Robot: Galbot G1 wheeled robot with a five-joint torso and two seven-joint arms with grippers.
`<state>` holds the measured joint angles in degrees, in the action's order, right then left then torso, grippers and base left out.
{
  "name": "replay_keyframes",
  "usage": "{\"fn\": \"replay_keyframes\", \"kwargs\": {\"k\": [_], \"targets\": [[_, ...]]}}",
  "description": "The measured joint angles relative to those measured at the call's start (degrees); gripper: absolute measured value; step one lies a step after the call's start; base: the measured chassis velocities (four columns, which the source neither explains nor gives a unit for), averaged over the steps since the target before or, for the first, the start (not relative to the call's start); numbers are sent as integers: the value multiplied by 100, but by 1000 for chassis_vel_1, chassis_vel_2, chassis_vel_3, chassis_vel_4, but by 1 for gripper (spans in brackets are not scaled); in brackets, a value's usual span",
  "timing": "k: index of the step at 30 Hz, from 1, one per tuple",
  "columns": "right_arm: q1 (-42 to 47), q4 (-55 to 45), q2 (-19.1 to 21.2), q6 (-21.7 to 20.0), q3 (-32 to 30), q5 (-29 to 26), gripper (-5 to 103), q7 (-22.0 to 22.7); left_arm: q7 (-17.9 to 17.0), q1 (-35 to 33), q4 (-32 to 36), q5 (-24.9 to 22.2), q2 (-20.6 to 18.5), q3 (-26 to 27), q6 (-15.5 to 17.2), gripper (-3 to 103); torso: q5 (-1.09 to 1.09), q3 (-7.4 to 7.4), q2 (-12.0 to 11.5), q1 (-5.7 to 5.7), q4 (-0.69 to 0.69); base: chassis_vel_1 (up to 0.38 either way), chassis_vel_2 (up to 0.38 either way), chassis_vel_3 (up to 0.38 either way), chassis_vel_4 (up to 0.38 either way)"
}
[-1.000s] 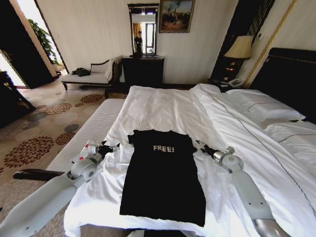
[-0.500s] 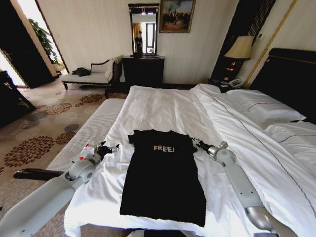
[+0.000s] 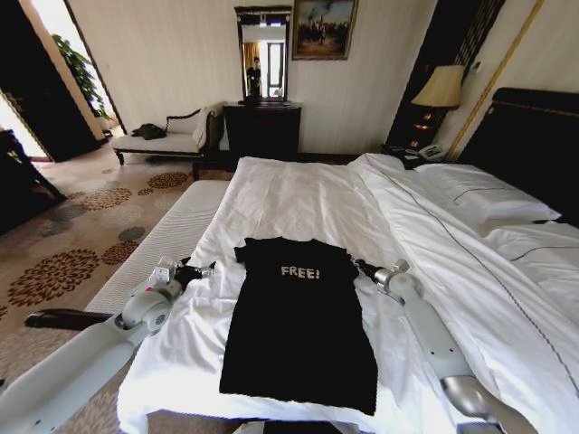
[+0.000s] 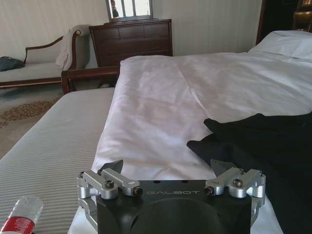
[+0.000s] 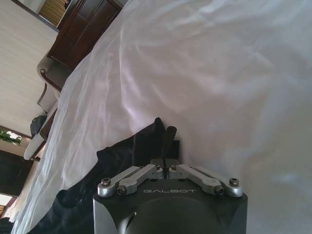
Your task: Fold the clothes on the bed.
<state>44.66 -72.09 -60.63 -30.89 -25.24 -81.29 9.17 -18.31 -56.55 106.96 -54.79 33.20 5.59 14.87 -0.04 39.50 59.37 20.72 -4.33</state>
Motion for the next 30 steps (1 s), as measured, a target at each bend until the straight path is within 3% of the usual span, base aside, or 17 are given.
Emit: {"fn": "replay_keyframes", "kwargs": {"k": [10, 13, 15, 17, 21, 25, 30], "targets": [[115, -157, 108, 51, 4, 135, 0, -75, 0, -66, 62, 10, -4, 64, -7, 100, 1, 0, 0, 0, 0, 0, 0, 0, 0], [146, -254, 149, 247, 16, 552, 0, -109, 0, -95, 80, 12, -7, 103, -12, 100, 0, 0, 0, 0, 1, 0, 0, 0, 0], [255, -457, 230, 580, 28, 1534, 0, -151, 1, -129, 92, 15, -7, 146, -26, 100, 1, 0, 0, 0, 0, 0, 0, 0, 0], [387, -631, 287, 729, 20, 2113, 0, -123, 10, -145, 93, 27, -5, 162, -35, 100, 1, 0, 0, 0, -1, 0, 0, 0, 0], [594, -764, 323, 852, -24, 2714, 0, 23, 24, -155, 90, 51, 36, 167, -50, 100, 0, 0, 0, -1, 0, 0, 0, 0, 0], [713, -760, 311, 924, -51, 2902, 0, 75, 30, -155, 90, 58, 71, 167, -54, 100, 1, 0, 1, -1, -1, 0, 0, 0, 0], [883, -966, 331, 1197, 11, 3341, 0, -266, 33, -209, 121, 60, 65, 194, -58, 100, -1, 0, 1, -1, -2, 0, 0, 0, 0]]}}
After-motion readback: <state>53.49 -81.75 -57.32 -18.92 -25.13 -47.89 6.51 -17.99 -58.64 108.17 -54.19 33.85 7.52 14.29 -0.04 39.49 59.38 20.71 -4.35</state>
